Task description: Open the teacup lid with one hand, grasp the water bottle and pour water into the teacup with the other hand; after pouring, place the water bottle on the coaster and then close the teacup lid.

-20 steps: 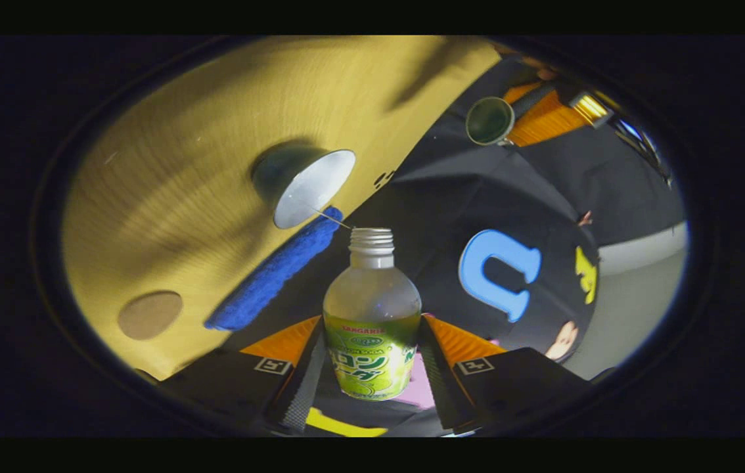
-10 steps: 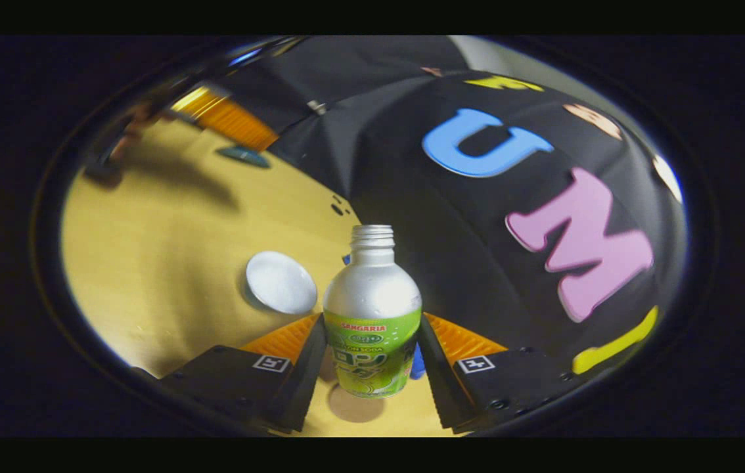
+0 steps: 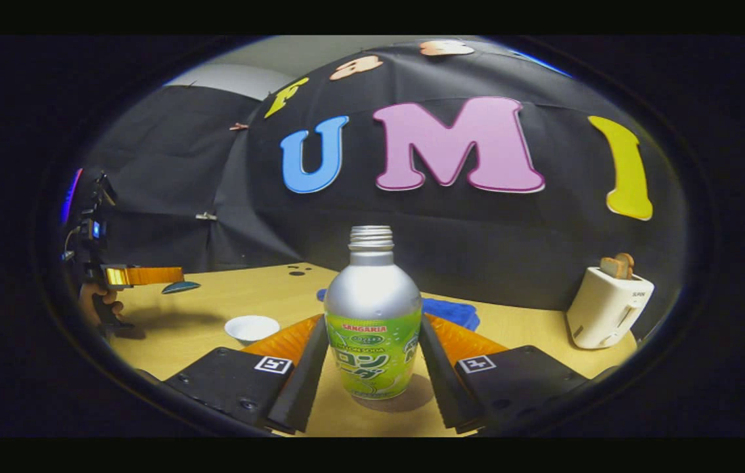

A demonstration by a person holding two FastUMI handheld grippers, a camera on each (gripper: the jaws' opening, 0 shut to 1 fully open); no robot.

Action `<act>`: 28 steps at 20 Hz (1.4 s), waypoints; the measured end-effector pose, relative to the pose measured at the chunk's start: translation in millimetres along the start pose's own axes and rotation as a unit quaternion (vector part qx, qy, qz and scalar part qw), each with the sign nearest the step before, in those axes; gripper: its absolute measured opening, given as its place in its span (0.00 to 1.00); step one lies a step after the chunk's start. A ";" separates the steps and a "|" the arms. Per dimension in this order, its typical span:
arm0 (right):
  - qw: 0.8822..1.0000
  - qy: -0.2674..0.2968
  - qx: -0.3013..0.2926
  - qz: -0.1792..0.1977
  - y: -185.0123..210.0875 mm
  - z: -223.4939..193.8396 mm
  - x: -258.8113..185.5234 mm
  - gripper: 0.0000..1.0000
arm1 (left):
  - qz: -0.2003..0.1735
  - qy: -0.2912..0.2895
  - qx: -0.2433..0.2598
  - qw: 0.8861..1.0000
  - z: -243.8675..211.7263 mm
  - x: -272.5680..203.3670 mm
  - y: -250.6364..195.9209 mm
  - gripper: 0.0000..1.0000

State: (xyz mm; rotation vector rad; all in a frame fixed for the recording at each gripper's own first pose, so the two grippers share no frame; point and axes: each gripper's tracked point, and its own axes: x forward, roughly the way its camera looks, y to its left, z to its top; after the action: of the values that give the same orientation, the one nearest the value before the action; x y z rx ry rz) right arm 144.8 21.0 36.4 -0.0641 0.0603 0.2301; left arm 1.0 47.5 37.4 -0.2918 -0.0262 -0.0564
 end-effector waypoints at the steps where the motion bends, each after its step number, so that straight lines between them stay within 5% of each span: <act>1: 1.000 -0.001 0.006 -0.002 -6.1 -5.6 -2.1 0.76 | -0.002 0.004 0.003 1.000 -1.9 1.9 -5.2 0.30; 13: 0.998 -0.001 0.060 -0.003 -27.9 -34.7 6.6 0.76 | -0.012 0.011 0.023 1.000 -7.5 13.3 -34.7 0.31; 19: 0.997 0.018 0.073 0.013 -18.7 -41.7 4.1 0.87 | -0.020 0.020 0.024 0.999 -12.0 17.7 -40.1 0.31; 22: 0.997 0.027 0.066 0.013 -14.4 -41.0 2.4 0.98 | -0.034 0.026 0.023 0.999 -15.8 23.9 -47.8 0.30; 28: 0.999 0.046 0.008 -0.015 -21.8 -50.8 -52.6 0.98 | -0.047 0.033 0.048 0.997 -22.0 46.7 -54.3 0.31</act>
State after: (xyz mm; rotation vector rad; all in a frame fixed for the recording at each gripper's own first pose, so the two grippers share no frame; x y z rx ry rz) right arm 96.0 -15.6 -9.5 -0.0586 0.1522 0.1971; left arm 44.8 -13.2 33.5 -0.1928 0.0224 -0.1582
